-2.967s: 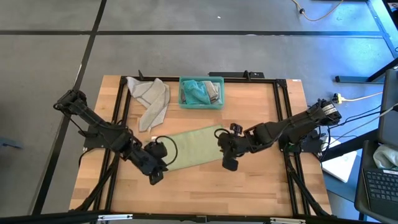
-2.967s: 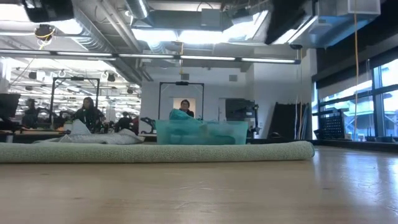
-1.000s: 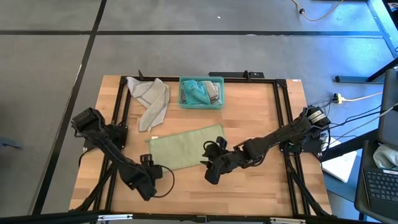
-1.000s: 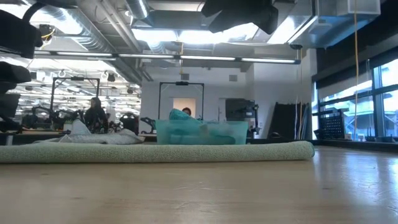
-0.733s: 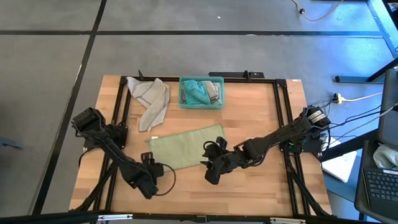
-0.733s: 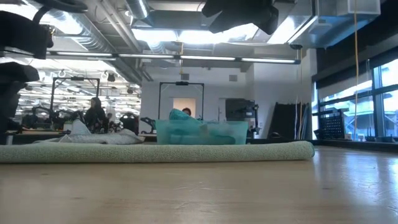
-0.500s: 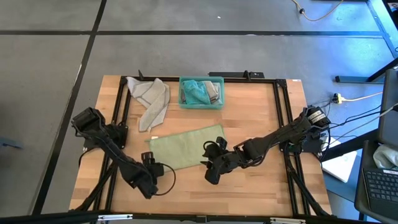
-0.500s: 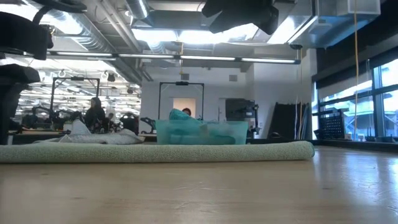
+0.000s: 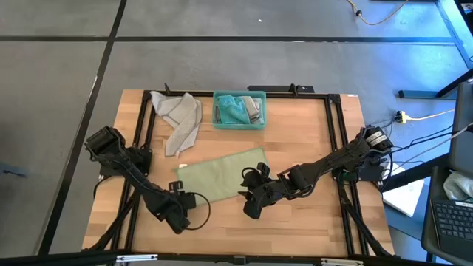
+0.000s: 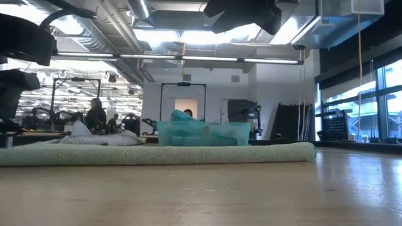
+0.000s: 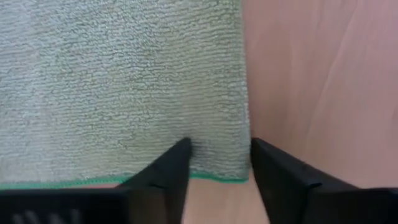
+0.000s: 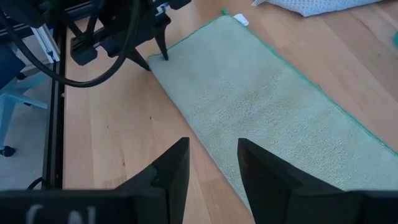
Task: Fold microfiber towels
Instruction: Fold the green towel
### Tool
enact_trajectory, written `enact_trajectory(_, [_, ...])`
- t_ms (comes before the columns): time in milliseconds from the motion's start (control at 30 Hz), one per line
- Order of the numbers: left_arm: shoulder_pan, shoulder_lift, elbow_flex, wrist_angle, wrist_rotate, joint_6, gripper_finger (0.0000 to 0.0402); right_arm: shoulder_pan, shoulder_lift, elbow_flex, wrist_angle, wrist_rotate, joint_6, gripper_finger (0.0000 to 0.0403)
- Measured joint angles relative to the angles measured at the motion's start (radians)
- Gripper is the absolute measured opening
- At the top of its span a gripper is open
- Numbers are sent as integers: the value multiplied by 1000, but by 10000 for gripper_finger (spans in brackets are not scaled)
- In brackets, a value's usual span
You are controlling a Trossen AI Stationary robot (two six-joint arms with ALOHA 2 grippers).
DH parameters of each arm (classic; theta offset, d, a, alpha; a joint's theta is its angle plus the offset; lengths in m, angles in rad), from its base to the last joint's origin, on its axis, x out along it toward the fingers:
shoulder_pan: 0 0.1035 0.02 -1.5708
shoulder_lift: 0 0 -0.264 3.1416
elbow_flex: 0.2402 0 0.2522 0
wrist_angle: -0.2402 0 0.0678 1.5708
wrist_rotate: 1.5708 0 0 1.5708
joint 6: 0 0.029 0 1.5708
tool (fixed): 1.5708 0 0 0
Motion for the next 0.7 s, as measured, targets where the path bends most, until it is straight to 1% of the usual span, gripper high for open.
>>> enact_trajectory(200, [8, 0, -1, 47, 28, -4, 55, 0, 0, 0, 0, 0, 0, 139])
enact_trajectory(300, [14, 1, 6, 59, 55, -16, 13, 0, 0, 0, 8, 0, 0, 139])
enact_trajectory(367, [17, 4, 27, 62, 67, -15, 6, 0, 0, 0, 20, 0, -5, 139])
enact_trajectory(500, [49, 9, 82, 66, 122, 27, 10, 0, -1, 0, 51, -2, -30, 139])
enact_trajectory(567, [72, 8, 109, 69, 142, 45, 5, 0, 4, 1, 72, -17, -53, 139])
enact_trajectory(700, [120, 8, 147, 63, 178, 41, 3, 0, 35, 1, 119, -82, -62, 139])
